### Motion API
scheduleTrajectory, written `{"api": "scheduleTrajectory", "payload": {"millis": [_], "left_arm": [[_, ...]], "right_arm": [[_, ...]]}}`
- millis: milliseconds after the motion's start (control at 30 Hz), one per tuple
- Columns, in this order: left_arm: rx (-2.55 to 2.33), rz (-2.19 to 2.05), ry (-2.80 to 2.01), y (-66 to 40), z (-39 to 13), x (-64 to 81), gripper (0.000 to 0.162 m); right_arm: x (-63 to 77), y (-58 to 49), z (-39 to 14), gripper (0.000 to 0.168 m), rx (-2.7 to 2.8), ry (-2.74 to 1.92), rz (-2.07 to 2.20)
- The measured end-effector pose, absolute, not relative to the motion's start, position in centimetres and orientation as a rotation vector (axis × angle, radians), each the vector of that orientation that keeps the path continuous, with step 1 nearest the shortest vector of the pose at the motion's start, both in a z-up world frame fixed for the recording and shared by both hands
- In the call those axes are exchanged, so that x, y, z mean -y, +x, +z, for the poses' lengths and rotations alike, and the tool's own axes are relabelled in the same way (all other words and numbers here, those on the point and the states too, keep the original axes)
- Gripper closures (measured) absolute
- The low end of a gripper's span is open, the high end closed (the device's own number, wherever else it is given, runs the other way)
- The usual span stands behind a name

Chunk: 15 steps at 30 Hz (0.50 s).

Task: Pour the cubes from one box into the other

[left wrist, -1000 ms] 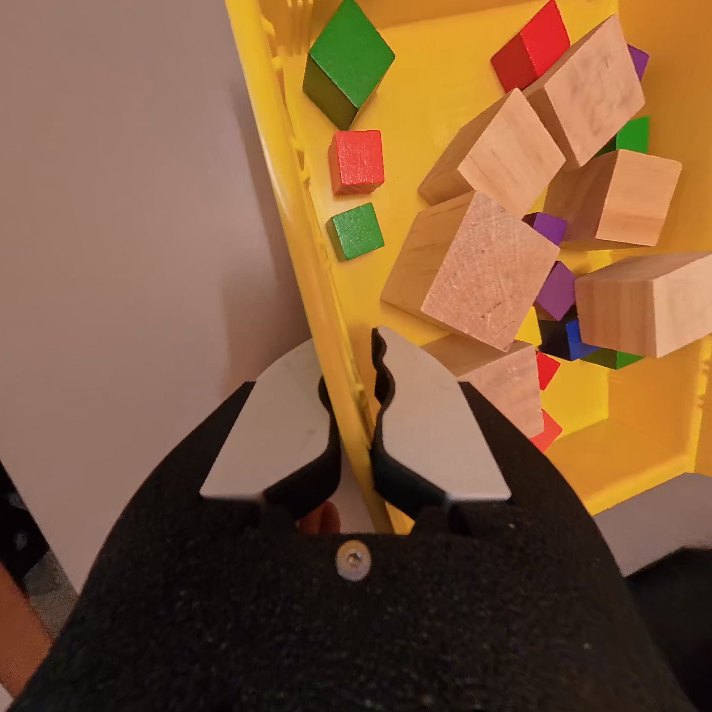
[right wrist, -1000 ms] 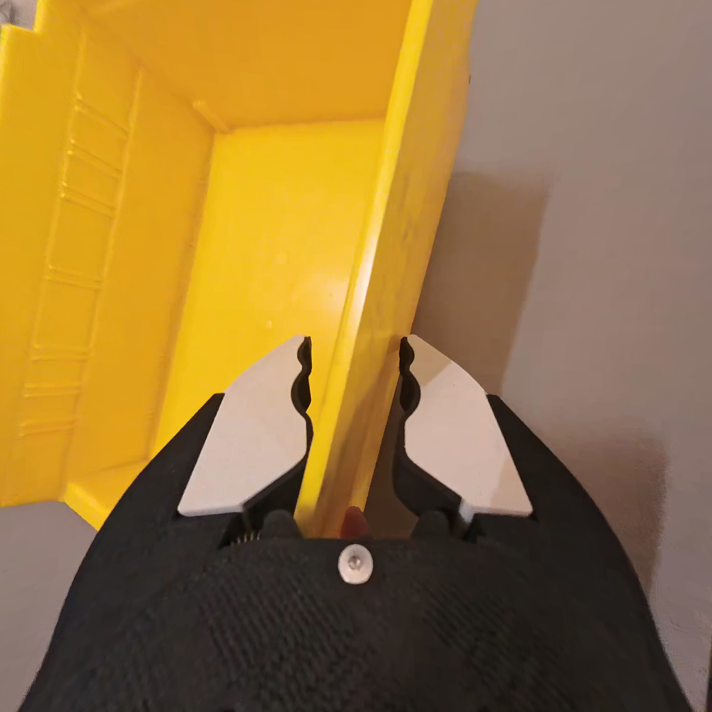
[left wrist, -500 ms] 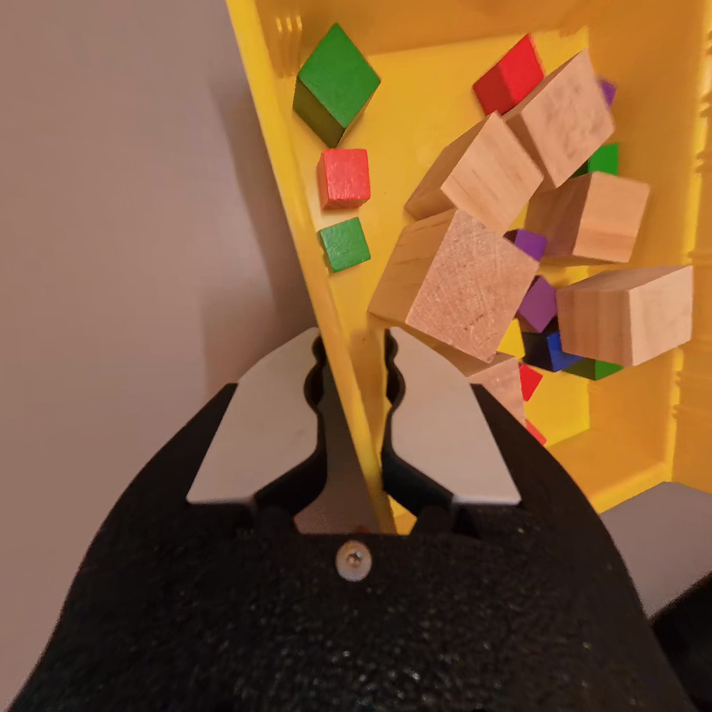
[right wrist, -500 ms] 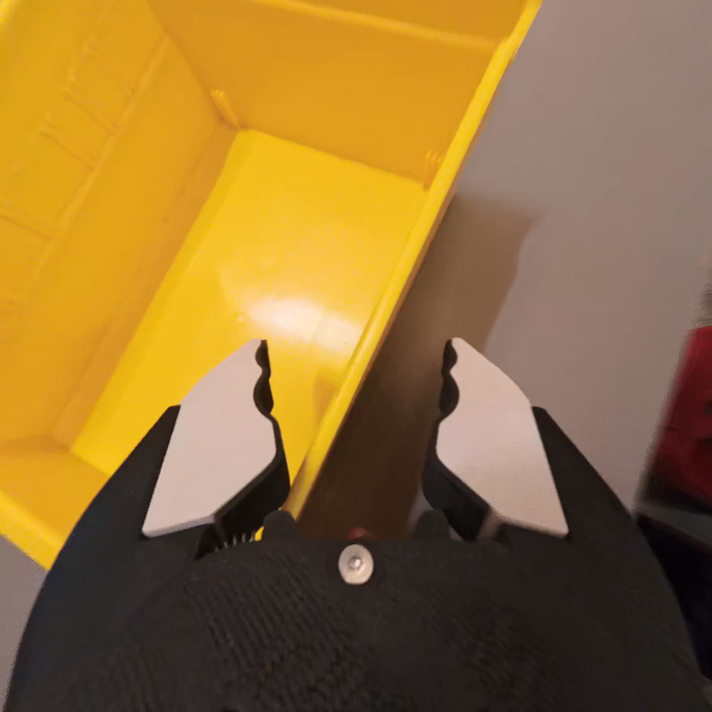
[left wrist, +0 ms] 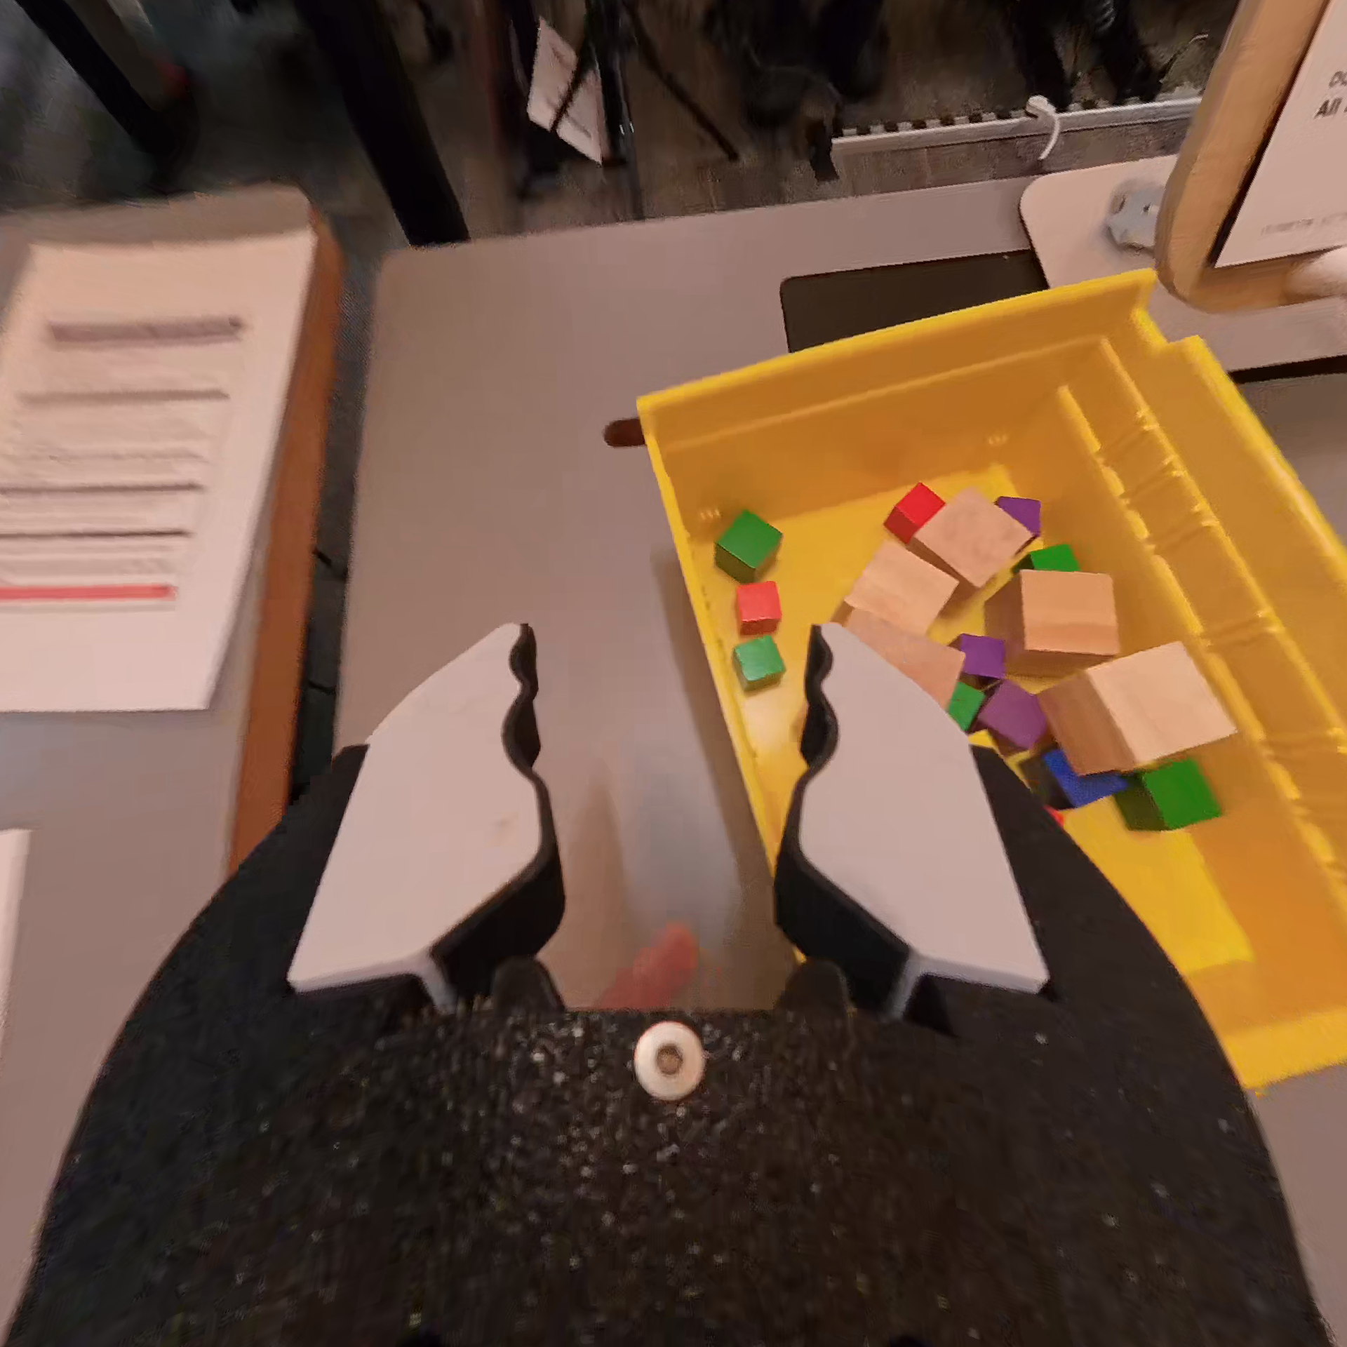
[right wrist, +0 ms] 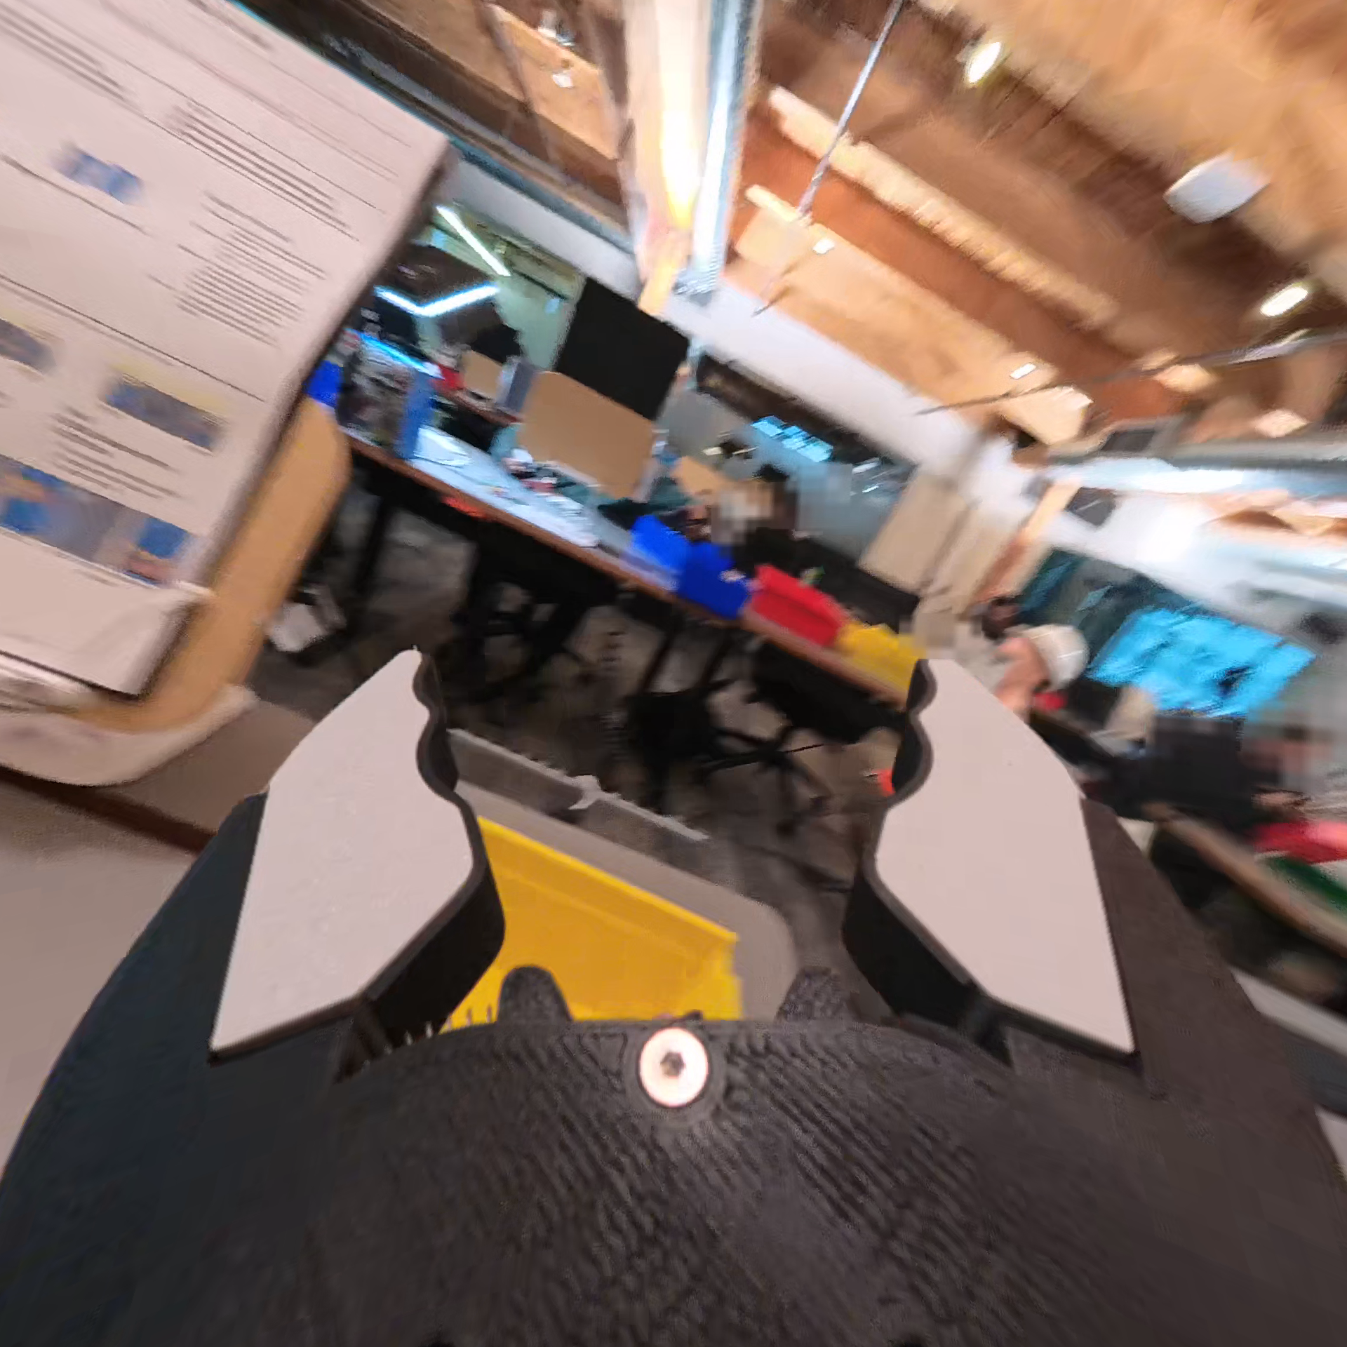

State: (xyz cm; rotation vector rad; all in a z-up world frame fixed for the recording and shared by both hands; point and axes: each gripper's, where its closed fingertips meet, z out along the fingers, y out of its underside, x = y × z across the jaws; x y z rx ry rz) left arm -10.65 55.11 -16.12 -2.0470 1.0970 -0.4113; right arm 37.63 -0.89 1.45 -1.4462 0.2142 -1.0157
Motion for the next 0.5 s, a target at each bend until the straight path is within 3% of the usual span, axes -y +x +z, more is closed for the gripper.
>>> {"api": "scheduleTrajectory", "payload": {"millis": [33,133,233,333,500], "left_arm": [[-1.131,-0.372,-2.006,-10.9,-15.7,-54.9,0.095],[-1.231,-0.184,-1.912,-12.2,-15.3,-54.4,0.093],[-1.334,-0.053,-1.852,-13.0,-15.6,-53.7,0.092],[-1.353,-0.136,-1.935,-12.8,-16.5,-52.6,0.092],[-1.301,-0.343,-2.207,-12.5,-17.7,-50.6,0.108]], "right_arm": [[-0.9,36.5,1.1,0.049,-0.237,-1.456,-0.928],[-7.4,32.3,-0.7,0.053,-0.252,-1.525,-0.673],[-13.8,27.8,-2.6,0.076,-0.184,-1.613,-0.572],[-19.9,23.1,-5.4,0.069,-0.195,-1.733,-0.450],[-28.6,13.9,-11.7,0.063,-0.248,-2.034,-0.048]]}}
